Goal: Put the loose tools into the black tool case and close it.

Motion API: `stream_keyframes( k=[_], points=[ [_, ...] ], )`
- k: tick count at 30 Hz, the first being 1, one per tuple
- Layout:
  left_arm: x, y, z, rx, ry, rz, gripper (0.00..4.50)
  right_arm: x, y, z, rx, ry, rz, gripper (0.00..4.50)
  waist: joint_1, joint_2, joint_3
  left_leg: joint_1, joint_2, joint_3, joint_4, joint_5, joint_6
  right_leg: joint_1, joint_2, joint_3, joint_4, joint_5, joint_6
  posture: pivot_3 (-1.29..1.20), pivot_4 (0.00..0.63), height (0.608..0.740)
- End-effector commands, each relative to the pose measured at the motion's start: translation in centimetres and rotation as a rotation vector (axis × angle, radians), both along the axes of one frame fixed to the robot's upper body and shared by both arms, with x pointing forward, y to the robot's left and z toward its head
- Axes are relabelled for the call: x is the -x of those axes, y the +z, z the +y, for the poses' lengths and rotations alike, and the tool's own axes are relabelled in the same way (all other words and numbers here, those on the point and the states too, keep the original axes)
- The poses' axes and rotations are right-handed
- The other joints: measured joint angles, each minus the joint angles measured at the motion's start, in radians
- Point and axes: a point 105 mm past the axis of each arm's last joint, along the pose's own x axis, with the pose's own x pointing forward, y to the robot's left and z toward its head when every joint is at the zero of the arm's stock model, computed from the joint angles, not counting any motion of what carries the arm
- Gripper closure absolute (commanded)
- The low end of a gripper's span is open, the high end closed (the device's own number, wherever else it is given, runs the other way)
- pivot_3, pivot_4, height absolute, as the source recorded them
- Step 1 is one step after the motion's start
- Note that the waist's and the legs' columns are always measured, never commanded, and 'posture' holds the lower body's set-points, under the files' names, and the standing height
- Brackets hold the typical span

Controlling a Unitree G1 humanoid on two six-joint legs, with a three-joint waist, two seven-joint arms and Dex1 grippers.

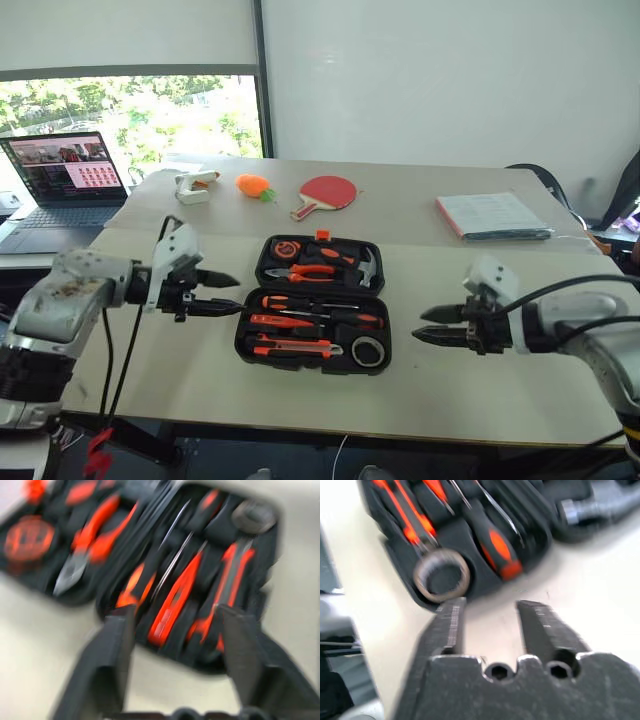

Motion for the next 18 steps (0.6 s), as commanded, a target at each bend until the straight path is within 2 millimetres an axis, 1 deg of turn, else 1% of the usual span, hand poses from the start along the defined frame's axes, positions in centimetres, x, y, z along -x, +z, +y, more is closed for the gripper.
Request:
stream_keyframes(
  k=[1,2,3,4,7,11,15,18],
  points=[
    [-0.9,-0.7,1.0,-0.083,0.062,-0.051,3.5,-1.2,-0.3,0.0,0.029,-0.011,-0.086,4.14,0.0,0.0,0.0,0.0,0.0,0.0,0.0,0.0,0.0,0.0,0.0,0.0,0.0,0.0,0.0,0.0,0.15,0.736],
    [-1.2,-1.2,1.1,-0.106,0.075,-0.054,3.79,-1.6,-0.6,0.1,0.029,-0.019,-0.088,4.43,0.0,0.0,0.0,0.0,0.0,0.0,0.0,0.0,0.0,0.0,0.0,0.0,0.0,0.0,0.0,0.0,0.15,0.736],
    [-1.4,-1.5,1.1,-0.119,0.085,-0.058,4.18,-2.0,-0.9,0.2,0.029,-0.023,-0.089,4.5,0.0,0.0,0.0,0.001,0.0,0.0,0.0,0.0,0.0,0.001,0.0,0.0,0.0,0.0,0.0,0.0,0.15,0.736],
    [-1.9,-1.7,1.0,-0.12,0.103,-0.063,4.39,-2.5,-1.2,0.4,0.035,-0.03,-0.096,4.5,0.0,0.0,0.0,0.001,0.0,0.0,0.0,0.0,0.0,0.001,0.0,0.0,0.0,0.0,0.0,0.0,0.15,0.736],
    [-3.0,-2.5,0.5,-0.128,0.153,-0.071,4.39,-3.7,-2.0,0.8,0.063,-0.035,-0.107,4.5,0.0,0.0,0.0,0.0,0.0,0.0,0.0,0.0,0.0,0.0,0.0,0.0,0.0,0.0,0.0,0.0,0.15,0.736],
    [-3.9,-3.5,-0.4,-0.141,0.176,-0.068,4.39,-4.4,-2.7,1.7,0.067,-0.017,-0.104,4.5,0.0,0.0,0.0,-0.001,0.0,0.0,0.0,0.0,0.0,0.0,0.0,0.0,0.0,0.0,0.0,0.0,0.15,0.736],
    [-4.2,-4.2,-1.9,-0.106,0.153,-0.057,4.39,-5.2,-3.0,2.5,0.062,0.0,-0.115,4.5,0.001,0.0,0.0,-0.001,0.0,0.0,0.0,0.0,0.0,-0.001,0.0,0.0,0.0,0.0,0.0,0.0,0.15,0.736],
    [-4.1,-4.5,-2.7,-0.094,0.13,-0.056,4.39,-5.4,-3.0,3.0,0.055,0.017,-0.119,4.5,0.001,0.0,0.0,-0.001,0.0,0.0,0.0,0.0,0.0,-0.001,0.0,0.0,0.0,0.0,0.0,0.0,0.15,0.736]
  ],
)
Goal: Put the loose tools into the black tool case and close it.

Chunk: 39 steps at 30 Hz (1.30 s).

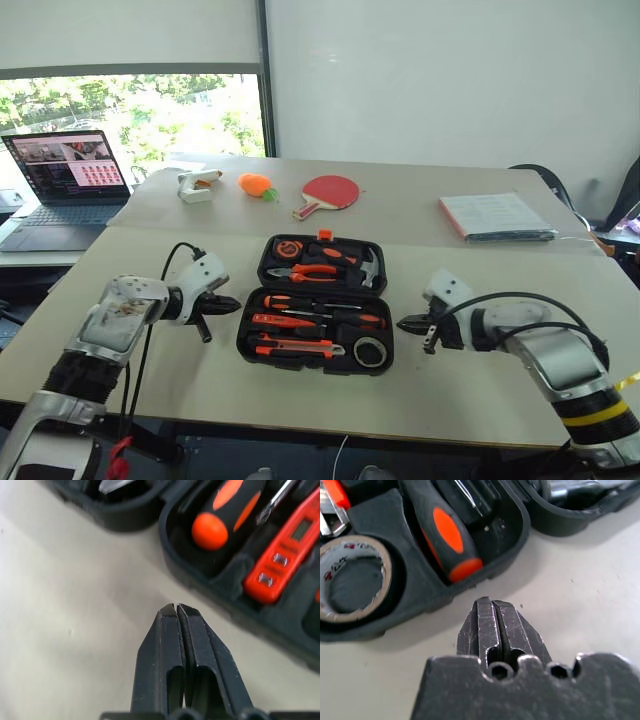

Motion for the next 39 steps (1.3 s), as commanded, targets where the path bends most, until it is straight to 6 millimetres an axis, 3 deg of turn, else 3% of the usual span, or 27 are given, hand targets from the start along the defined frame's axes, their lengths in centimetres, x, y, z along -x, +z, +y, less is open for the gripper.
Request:
stream_keyframes(
  k=[1,4,10,22,30,31,32,35,39],
  points=[
    [0.0,0.7,-1.5,0.03,-0.049,-0.023,4.39,-0.5,1.2,0.7,-0.006,0.035,-0.057,4.5,0.0,0.0,0.0,0.0,0.0,0.0,0.0,0.0,0.0,0.0,0.0,0.0,0.0,0.0,0.0,0.0,0.15,0.736],
    [0.6,0.6,-2.9,0.059,-0.107,0.001,4.39,-0.2,1.2,1.4,-0.02,0.068,-0.046,4.5,0.004,0.0,0.0,0.0,0.0,0.0,0.0,0.0,0.0,0.0,0.0,0.0,0.0,0.0,0.0,0.0,0.15,0.736],
    [2.2,0.6,-3.5,0.061,-0.196,0.024,4.39,2.4,1.3,2.6,-0.035,0.188,0.008,4.5,0.002,0.0,0.0,-0.001,0.0,0.0,0.0,0.0,0.0,0.0,0.0,0.0,-0.001,0.0,0.0,0.0,0.15,0.736],
    [8.1,-2.0,-1.8,-0.032,-0.309,0.184,4.39,7.1,-0.3,2.4,0.019,0.289,0.077,4.5,-0.003,0.0,0.0,0.002,0.001,0.0,-0.001,-0.001,0.001,0.001,0.0,0.0,-0.001,0.0,0.0,0.0,0.15,0.736],
    [7.1,-1.8,-0.3,-0.016,-0.199,0.174,4.39,6.2,-0.2,1.1,0.047,0.202,0.041,4.5,-0.002,0.0,0.0,0.005,0.001,0.0,-0.001,-0.001,0.001,0.003,0.0,0.0,-0.001,0.0,0.0,0.0,0.15,0.736],
    [6.9,-1.8,0.2,-0.018,-0.18,0.174,4.5,6.1,-0.1,0.8,0.056,0.189,0.036,3.92,-0.002,0.0,0.0,0.005,0.001,0.0,-0.001,-0.001,0.001,0.003,0.0,0.0,-0.001,0.0,0.0,0.0,0.15,0.736],
    [6.7,-1.8,0.6,-0.018,-0.159,0.174,4.5,6.1,0.0,0.5,0.06,0.175,0.037,3.67,-0.002,0.0,0.0,0.005,0.001,0.0,-0.001,-0.001,0.001,0.003,0.0,0.0,-0.001,0.0,0.0,0.0,0.15,0.736],
    [5.9,-1.5,3.0,-0.008,-0.034,0.187,3.81,6.3,0.9,-0.9,0.047,0.114,0.044,2.75,-0.001,0.0,0.0,0.005,0.001,0.0,-0.001,-0.001,0.001,0.003,0.0,0.0,-0.001,0.0,0.0,0.0,0.15,0.736],
    [4.3,-0.7,6.5,0.019,0.188,0.211,2.4,5.9,2.2,-3.0,0.009,0.004,0.041,1.35,-0.004,0.0,0.0,0.006,0.001,0.0,-0.001,0.0,0.001,0.004,0.0,0.0,0.0,0.0,0.0,0.0,0.15,0.736]
  ],
)
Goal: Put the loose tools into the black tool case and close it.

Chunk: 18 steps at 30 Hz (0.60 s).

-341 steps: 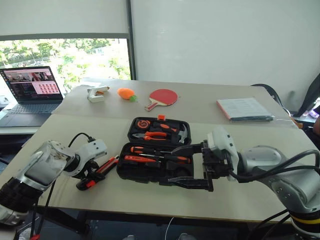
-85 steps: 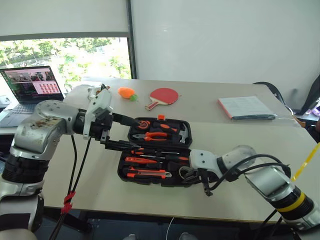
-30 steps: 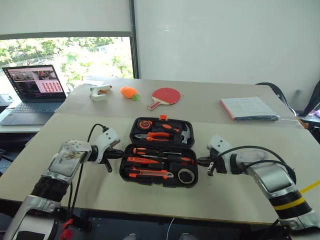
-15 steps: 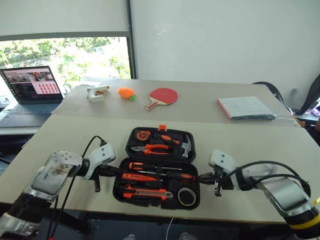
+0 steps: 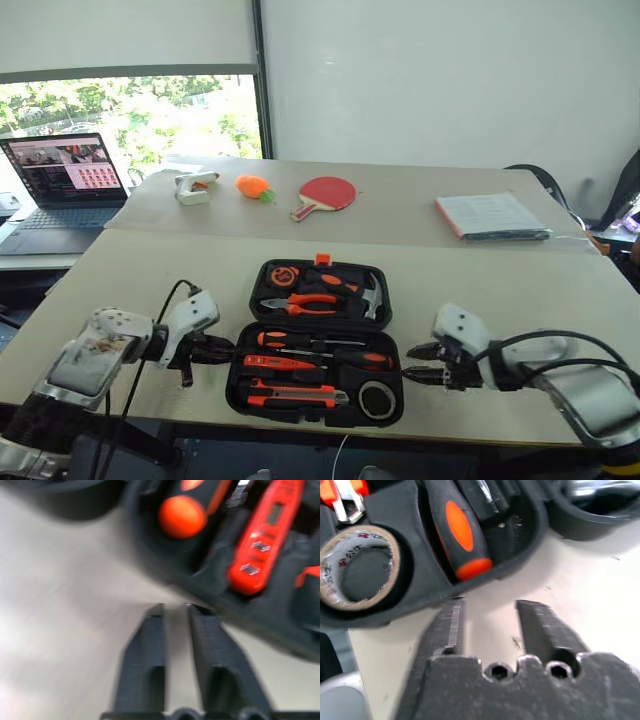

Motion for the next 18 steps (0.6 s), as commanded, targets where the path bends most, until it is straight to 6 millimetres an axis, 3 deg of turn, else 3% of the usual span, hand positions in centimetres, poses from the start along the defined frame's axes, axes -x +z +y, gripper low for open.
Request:
stream_keyframes(
  k=[1,4,6,10,15,18],
  points=[
    [-1.5,1.2,3.8,-0.003,0.247,0.028,2.08,-0.5,2.1,-1.4,-0.036,-0.083,-0.043,1.05,-0.002,0.0,0.0,0.001,0.0,0.0,0.0,0.0,0.0,0.0,0.0,0.0,0.0,0.0,0.0,0.0,0.15,0.736],
    [-3.3,2.2,4.0,0.112,0.445,0.102,0.97,-1.5,2.7,-2.1,-0.108,-0.189,-0.018,0.01,-0.001,-0.001,0.0,0.002,0.0,0.0,0.0,0.0,0.0,0.001,0.001,0.0,0.0,0.0,0.0,0.0,0.15,0.736],
    [-4.1,2.8,3.0,0.186,0.511,0.161,0.97,-2.3,3.0,-2.2,-0.172,-0.254,0.017,0.01,0.0,-0.001,0.0,0.001,0.0,0.0,0.001,0.001,0.0,0.001,0.001,0.0,0.001,0.0,0.001,0.0,0.15,0.736],
    [-5.6,5.1,-1.4,0.305,0.524,0.251,0.97,-5.0,3.6,-1.8,-0.348,-0.396,0.119,0.01,0.003,-0.002,0.0,-0.002,-0.001,-0.001,0.001,0.001,-0.001,0.0,0.0,0.0,0.0,0.001,0.0,0.0,0.15,0.736],
    [-6.0,5.9,-3.7,0.331,0.523,0.282,0.97,-6.9,3.9,-1.1,-0.437,-0.468,0.19,0.01,-0.006,-0.003,0.001,-0.005,-0.001,-0.002,-0.001,0.0,-0.001,-0.004,0.0,0.0,0.0,0.001,0.0,0.0,0.15,0.736],
    [-5.9,5.3,-4.4,0.296,0.512,0.283,0.97,-7.6,3.8,-0.5,-0.442,-0.476,0.205,0.01,-0.008,-0.003,0.001,-0.006,-0.001,-0.002,-0.001,0.0,-0.001,-0.006,0.0,0.0,0.0,0.001,0.0,0.0,0.15,0.736]
  ],
)
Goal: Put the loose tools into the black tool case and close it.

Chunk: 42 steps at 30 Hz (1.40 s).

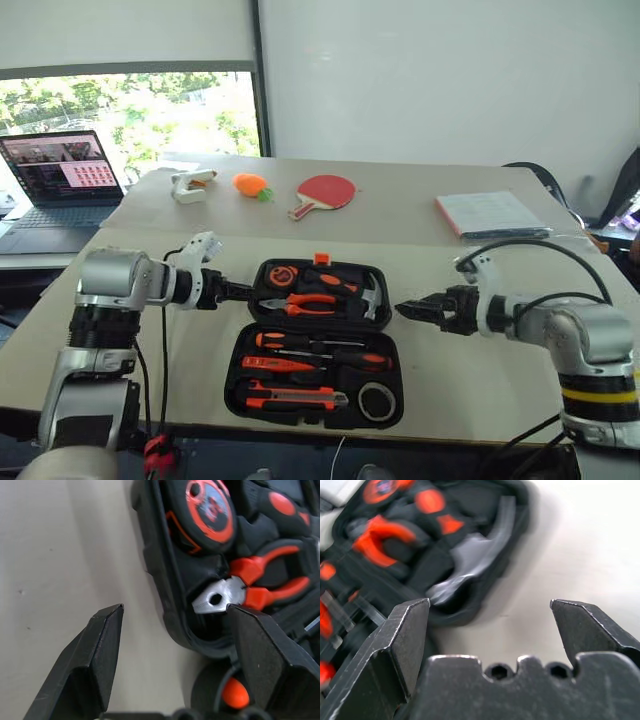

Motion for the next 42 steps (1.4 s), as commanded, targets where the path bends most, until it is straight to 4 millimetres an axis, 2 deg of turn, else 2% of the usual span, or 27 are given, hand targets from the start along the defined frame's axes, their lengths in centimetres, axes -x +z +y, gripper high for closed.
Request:
stream_keyframes(
  k=[1,3,4,6,9,23,32,33,35,39,41,42],
  points=[
    [0.1,0.5,-0.5,-0.027,-0.015,-0.028,0.97,-0.6,1.0,0.4,-0.017,-0.005,-0.022,0.01,0.0,0.0,0.0,0.0,0.0,0.0,0.0,0.0,0.0,0.0,0.0,0.0,0.0,0.0,0.0,0.0,0.15,0.736],
    [0.3,0.2,-0.5,-0.03,-0.015,-0.022,0.97,-0.8,0.9,0.7,-0.023,-0.007,-0.014,0.01,0.0,0.0,0.0,0.0,0.0,0.0,0.0,0.0,0.0,0.0,-0.001,0.0,0.0,0.0,0.0,0.0,0.15,0.736],
    [0.3,0.0,-0.6,-0.03,-0.013,-0.02,1.22,-0.9,0.8,0.9,-0.027,-0.007,-0.01,0.26,0.001,0.0,0.0,0.0,0.0,0.0,0.0,0.0,0.0,0.0,-0.001,0.0,0.0,0.0,0.0,0.0,0.15,0.736],
    [0.4,-0.2,-0.7,-0.034,-0.014,-0.021,1.76,-1.0,0.7,1.2,-0.038,-0.011,-0.003,0.8,0.001,0.0,0.0,0.0,-0.001,0.0,0.0,0.001,-0.001,0.0,-0.001,0.0,0.0,0.0,0.0,0.0,0.15,0.736],
    [0.4,-0.5,-0.9,-0.043,-0.02,-0.021,2.93,-1.0,0.7,1.4,-0.034,-0.008,-0.001,1.82,0.001,0.0,0.0,0.0,-0.001,0.0,0.001,0.001,-0.002,0.0,-0.001,0.0,0.001,0.0,0.0,0.0,0.15,0.736],
    [-0.5,-1.3,-1.6,-0.017,-0.008,-0.018,2.93,-0.6,0.3,2.2,-0.042,0.016,0.045,1.82,0.008,0.0,0.0,0.0,-0.001,0.0,0.001,0.001,-0.002,0.001,-0.001,0.0,0.0,0.001,0.0,0.0,0.15,0.736],
    [-0.8,-1.1,-2.1,0.009,-0.019,-0.025,2.93,-0.9,-1.3,2.1,-0.027,-0.007,0.113,1.82,0.012,0.0,0.0,0.001,-0.002,0.0,0.001,0.002,-0.003,0.003,-0.002,-0.001,0.0,0.001,0.001,0.0,0.15,0.736],
    [-0.9,-1.1,-2.2,0.014,-0.015,-0.026,2.95,-0.8,-1.5,2.1,-0.024,-0.004,0.12,2.08,0.012,0.0,0.0,0.001,-0.002,0.0,0.001,0.002,-0.003,0.003,-0.002,-0.001,0.0,0.001,0.001,0.0,0.15,0.736],
    [-1.0,-1.1,-2.2,0.018,-0.012,-0.028,3.43,-0.8,-1.8,2.3,-0.02,0.004,0.132,2.52,0.012,0.0,0.0,0.001,-0.002,0.0,0.001,0.002,-0.003,0.003,-0.002,-0.001,0.0,0.001,0.001,0.0,0.15,0.736],
    [-0.9,-1.0,-2.5,0.036,-0.021,-0.028,4.48,-0.7,-2.1,2.7,-0.021,0.021,0.138,3.82,0.011,0.001,-0.001,0.001,-0.002,-0.001,0.001,0.002,-0.003,0.003,-0.002,-0.001,-0.001,0.001,0.001,0.0,0.15,0.736],
    [-0.8,-0.9,-2.7,0.049,-0.031,-0.033,4.5,-0.7,-1.9,2.9,-0.027,0.028,0.132,4.48,0.011,0.0,-0.001,0.002,-0.002,-0.001,0.001,0.002,-0.003,0.004,-0.002,-0.001,-0.001,0.001,0.001,0.0,0.15,0.736],
    [-0.6,-0.8,-2.8,0.064,-0.04,-0.033,4.5,-0.8,-1.8,3.0,-0.035,0.032,0.126,4.48,0.01,0.0,-0.001,0.002,-0.002,-0.001,0.001,0.002,-0.003,0.004,-0.002,-0.001,-0.001,0.001,0.001,0.0,0.15,0.736]
  ],
)
